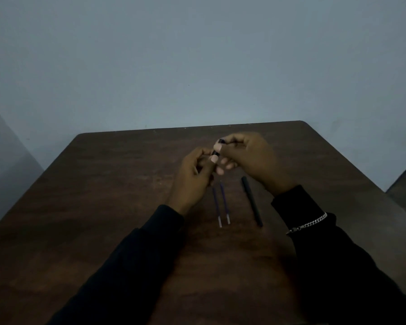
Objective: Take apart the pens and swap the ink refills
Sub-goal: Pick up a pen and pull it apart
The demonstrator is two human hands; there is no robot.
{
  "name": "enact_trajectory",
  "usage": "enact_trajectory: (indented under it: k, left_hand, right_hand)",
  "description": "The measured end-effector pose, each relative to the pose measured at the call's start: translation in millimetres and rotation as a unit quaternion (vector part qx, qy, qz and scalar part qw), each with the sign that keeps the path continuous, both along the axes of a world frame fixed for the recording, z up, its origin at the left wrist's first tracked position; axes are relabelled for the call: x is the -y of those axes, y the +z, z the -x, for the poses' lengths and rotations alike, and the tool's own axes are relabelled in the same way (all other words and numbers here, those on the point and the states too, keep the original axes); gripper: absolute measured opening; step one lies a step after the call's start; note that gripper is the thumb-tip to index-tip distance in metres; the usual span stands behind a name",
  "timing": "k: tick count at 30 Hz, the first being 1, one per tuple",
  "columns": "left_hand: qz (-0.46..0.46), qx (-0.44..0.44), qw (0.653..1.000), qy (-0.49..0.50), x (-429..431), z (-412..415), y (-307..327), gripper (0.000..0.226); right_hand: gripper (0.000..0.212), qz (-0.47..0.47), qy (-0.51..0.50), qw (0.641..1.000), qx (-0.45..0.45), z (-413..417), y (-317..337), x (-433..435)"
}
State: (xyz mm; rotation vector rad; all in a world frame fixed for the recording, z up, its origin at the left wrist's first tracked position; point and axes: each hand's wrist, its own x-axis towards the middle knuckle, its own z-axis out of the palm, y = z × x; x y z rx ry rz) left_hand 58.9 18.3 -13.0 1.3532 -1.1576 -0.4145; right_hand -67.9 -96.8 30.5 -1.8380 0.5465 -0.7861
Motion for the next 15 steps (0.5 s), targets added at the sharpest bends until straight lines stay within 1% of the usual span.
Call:
enact_trajectory:
  k: [2, 7, 12, 15]
  left_hand:
    - [0.003, 0.005, 1.0, -0.004, -0.8, -2.3, -4.4, 0.021]
    - [-0.037, 0.029, 0.999, -0.012, 0.6, -5.6, -13.2, 0.029]
    - [-0.007, 0.072, 0.997, 0.011, -2.8, -9.7, -15.2, 0.034]
    - [0.002, 0.087, 0.996, 0.023, -2.7, -10.8, -16.7, 0.037]
  right_hand:
    - [0.013, 0.006, 0.01, 1.0, 0.011, -3.3, -9.8, -0.9]
    - [0.006, -0.012, 0.01, 0.998, 0.058, -6.3, -27.2, -0.6]
    - [0.009, -0.048, 0.022, 0.996, 0.077, -6.6, -34.7, -4.2]
    - [0.01, -0.049, 0.029, 0.995, 0.077, -7.3, -37.7, -6.0]
